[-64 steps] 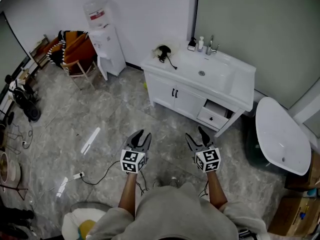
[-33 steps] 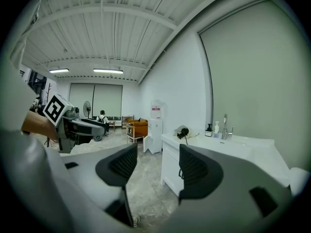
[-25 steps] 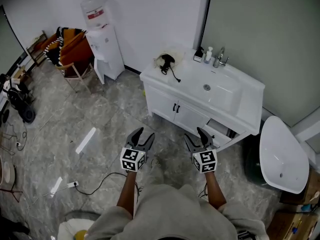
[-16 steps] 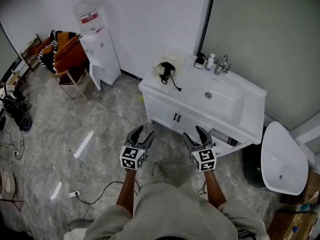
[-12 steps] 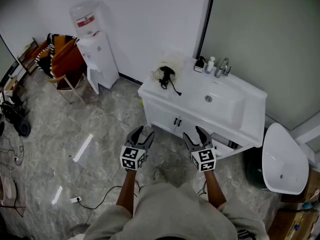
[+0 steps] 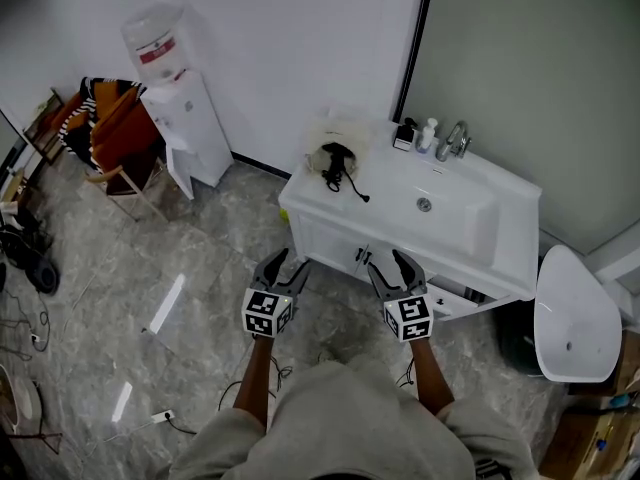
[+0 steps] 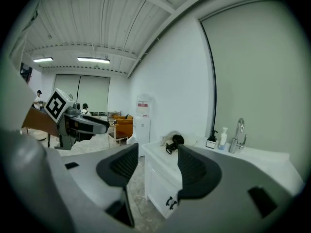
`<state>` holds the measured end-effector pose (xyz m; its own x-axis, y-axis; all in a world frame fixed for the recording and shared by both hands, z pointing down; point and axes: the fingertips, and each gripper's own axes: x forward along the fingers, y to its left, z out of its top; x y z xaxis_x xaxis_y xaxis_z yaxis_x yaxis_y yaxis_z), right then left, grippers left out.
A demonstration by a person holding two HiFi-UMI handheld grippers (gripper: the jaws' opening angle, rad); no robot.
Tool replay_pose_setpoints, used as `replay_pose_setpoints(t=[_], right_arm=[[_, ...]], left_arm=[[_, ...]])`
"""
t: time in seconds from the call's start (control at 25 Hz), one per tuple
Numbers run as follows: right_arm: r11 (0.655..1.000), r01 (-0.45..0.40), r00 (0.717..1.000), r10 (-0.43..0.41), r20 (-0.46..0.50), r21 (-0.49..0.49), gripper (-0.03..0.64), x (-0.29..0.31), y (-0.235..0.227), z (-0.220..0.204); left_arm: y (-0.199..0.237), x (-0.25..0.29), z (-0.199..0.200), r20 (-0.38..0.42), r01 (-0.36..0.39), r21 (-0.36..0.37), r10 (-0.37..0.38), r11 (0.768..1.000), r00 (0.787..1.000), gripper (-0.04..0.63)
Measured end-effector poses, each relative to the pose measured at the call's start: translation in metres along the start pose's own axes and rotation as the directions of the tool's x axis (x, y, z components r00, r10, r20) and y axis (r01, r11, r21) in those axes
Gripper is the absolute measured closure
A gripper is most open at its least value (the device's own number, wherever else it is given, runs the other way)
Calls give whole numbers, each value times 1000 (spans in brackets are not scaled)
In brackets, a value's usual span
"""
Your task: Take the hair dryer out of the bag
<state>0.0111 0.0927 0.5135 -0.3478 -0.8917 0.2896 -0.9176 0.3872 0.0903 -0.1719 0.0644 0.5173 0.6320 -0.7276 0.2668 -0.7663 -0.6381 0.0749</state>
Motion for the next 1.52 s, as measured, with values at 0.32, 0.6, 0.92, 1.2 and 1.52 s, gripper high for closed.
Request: replay_pose_setpoints(t=[0.32,0.6,0.92,1.2,1.52], right_arm=[[1000,1,1000,-1,-28,6,377,25,8,-4],[1000,1,999,-1,-36,10,377,45,2,-6],[1000,-12,999,13,-40,13,377,84,-14,-7],[999,-49,998,49,-41,7,377,138,-41,2],[997,-77,996,77,-47,-8,377,202,-106,20]], left_arm=[[24,9,-8,-21,13,-13,-13,1000,1000,367],[37,27,-11,-34,17,-23,-17,1000,999,367],[58,58,-8,-41,13,-20,-14,1000,999,367],[89,101,-3,-60,-19,-38,17,999,998,367],[111,178,23,-80,-42,-47,39,998,996,367]])
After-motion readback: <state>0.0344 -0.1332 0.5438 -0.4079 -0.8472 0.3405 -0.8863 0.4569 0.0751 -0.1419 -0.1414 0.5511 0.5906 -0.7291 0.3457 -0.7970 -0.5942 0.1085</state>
